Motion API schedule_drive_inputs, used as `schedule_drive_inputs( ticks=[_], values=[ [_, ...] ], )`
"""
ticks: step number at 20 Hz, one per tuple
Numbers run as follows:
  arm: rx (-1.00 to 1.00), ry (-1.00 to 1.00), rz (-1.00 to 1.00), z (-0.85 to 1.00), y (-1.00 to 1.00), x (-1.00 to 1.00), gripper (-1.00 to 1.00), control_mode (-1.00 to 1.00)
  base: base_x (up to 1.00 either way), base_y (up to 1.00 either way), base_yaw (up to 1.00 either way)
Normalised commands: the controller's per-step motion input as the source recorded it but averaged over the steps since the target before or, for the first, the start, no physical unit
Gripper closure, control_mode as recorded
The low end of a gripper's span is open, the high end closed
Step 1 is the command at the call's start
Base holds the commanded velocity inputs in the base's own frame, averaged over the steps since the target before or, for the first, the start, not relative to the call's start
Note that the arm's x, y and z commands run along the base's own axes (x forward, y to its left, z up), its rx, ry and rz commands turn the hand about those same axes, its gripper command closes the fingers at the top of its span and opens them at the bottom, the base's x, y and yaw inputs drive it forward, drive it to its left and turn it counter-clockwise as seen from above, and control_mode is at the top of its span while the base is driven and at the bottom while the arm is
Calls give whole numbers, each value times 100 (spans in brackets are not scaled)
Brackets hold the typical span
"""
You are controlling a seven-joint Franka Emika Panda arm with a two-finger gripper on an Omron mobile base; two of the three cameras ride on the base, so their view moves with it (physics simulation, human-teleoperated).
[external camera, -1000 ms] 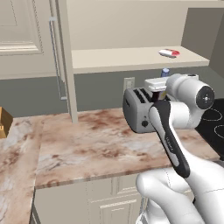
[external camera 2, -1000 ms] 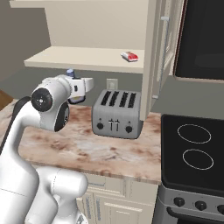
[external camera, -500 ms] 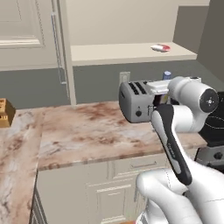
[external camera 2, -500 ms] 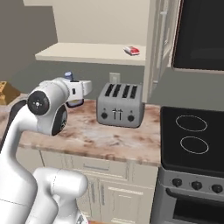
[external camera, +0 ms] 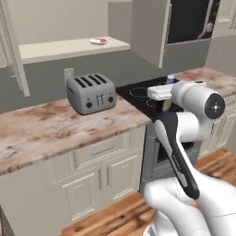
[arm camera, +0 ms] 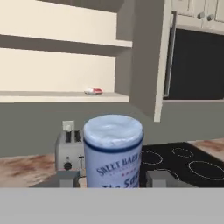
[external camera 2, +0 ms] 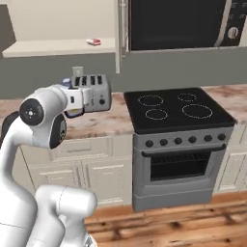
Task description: The dining table condiment station is running low on condiment bottle. Refill the condiment station by opening the cabinet and taking the condiment bottle from the cabinet and placing it on the dining table.
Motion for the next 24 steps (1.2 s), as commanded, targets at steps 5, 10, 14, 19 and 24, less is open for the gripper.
schedule_drive_inputs(
  ticks=[5, 10, 14, 19, 24],
  values=[
    [0, 0, 0, 0, 0, 0, 100, 100, -3, 0, -96],
    [0, 0, 0, 0, 0, 0, 100, 100, 0, 0, -98],
    [0, 0, 0, 0, 0, 0, 100, 100, 0, 0, -98],
    [0, 0, 0, 0, 0, 0, 100, 100, 0, 0, -95],
    [0, 0, 0, 0, 0, 0, 100, 100, 0, -10, -91]
  ],
)
